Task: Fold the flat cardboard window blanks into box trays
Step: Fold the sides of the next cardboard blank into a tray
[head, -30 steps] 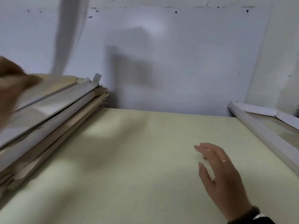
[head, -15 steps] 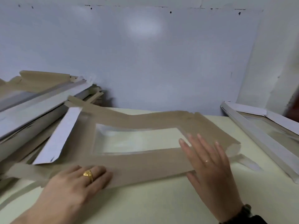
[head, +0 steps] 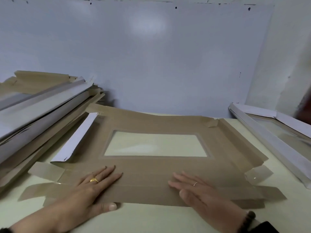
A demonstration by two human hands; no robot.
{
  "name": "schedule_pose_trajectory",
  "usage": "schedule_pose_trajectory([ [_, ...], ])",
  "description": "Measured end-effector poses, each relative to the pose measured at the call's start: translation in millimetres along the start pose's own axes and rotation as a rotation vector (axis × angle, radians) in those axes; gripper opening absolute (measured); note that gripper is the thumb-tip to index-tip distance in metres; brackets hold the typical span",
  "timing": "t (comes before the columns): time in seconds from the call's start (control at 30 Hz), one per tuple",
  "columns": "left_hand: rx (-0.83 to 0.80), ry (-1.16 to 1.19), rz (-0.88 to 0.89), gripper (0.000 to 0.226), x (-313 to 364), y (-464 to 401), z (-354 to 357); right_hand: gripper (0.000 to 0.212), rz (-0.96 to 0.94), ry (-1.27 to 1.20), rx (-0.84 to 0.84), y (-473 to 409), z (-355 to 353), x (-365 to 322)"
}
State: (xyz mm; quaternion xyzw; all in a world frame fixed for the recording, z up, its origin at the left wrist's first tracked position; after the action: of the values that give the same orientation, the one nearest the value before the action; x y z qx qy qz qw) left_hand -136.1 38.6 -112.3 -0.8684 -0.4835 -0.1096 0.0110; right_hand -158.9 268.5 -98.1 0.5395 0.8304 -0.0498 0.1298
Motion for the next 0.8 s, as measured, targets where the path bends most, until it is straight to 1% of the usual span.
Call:
schedule_pose_trajectory([
  [0.03,0.015,0.120,-0.002,0.111,-2,0,-3,0.060,0.036,0.004,-0.031,-2,3,7],
  [0.07,0.049,0.272,-0.016,0.100,-4,0,-8,0.055,0.086,0.010,-0.038,-5,5,15],
  [0.1,0.082,0.407,-0.046,0.081,-7,0,-12,0.051,0.122,0.030,-0.039,-7,8,23],
  [0.13,0.114,0.471,-0.072,0.065,-12,0,-13,0.051,0.154,0.060,-0.038,-8,7,28],
  [0.17,0.144,0.425,-0.105,0.058,-19,-2,-13,0.051,0.196,0.077,-0.036,-9,7,36],
  [0.23,0.185,0.090,-0.239,0.058,-38,-5,-13,0.052,0.276,0.089,-0.018,-12,5,58],
  [0.27,0.207,-0.015,-0.302,0.058,-44,-5,-13,0.053,0.329,0.099,-0.003,-12,3,73],
  [0.3,0.229,-0.053,-0.355,0.059,-51,-5,-13,0.053,0.384,0.101,0.017,-10,-2,87],
  [0.33,0.250,-0.049,-0.397,0.061,-59,-4,-14,0.054,0.433,0.108,0.037,-7,-6,102],
  [0.43,0.234,-0.068,-0.518,0.074,-85,4,-15,0.057,0.554,0.133,0.067,3,-14,142],
  [0.57,0.262,-0.077,-0.679,0.073,-112,19,-16,0.062,0.696,0.167,0.102,16,-20,182],
  [0.63,0.253,-0.069,-0.747,0.079,-119,28,-17,0.065,0.764,0.152,0.122,20,-23,193],
  [0.73,0.265,-0.094,-0.779,0.081,-119,35,-22,0.069,0.855,0.155,0.151,27,-28,201],
  [0.8,0.285,-0.160,-0.766,0.075,-109,35,-31,0.069,0.877,0.180,0.193,29,-35,198],
])
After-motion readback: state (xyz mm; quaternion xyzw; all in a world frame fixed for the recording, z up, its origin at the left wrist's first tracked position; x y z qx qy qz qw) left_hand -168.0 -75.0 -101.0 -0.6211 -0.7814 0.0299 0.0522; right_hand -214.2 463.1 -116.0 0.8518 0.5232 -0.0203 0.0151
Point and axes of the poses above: each hand's wrist, its own y-axis away from the middle knuckle, its own z-axis out of the palm, x = y × z, the point moved 9 cm from there along -y, towards the middle knuckle, and after that the axes turned 14 degrees about z, right-handed, at the moved point
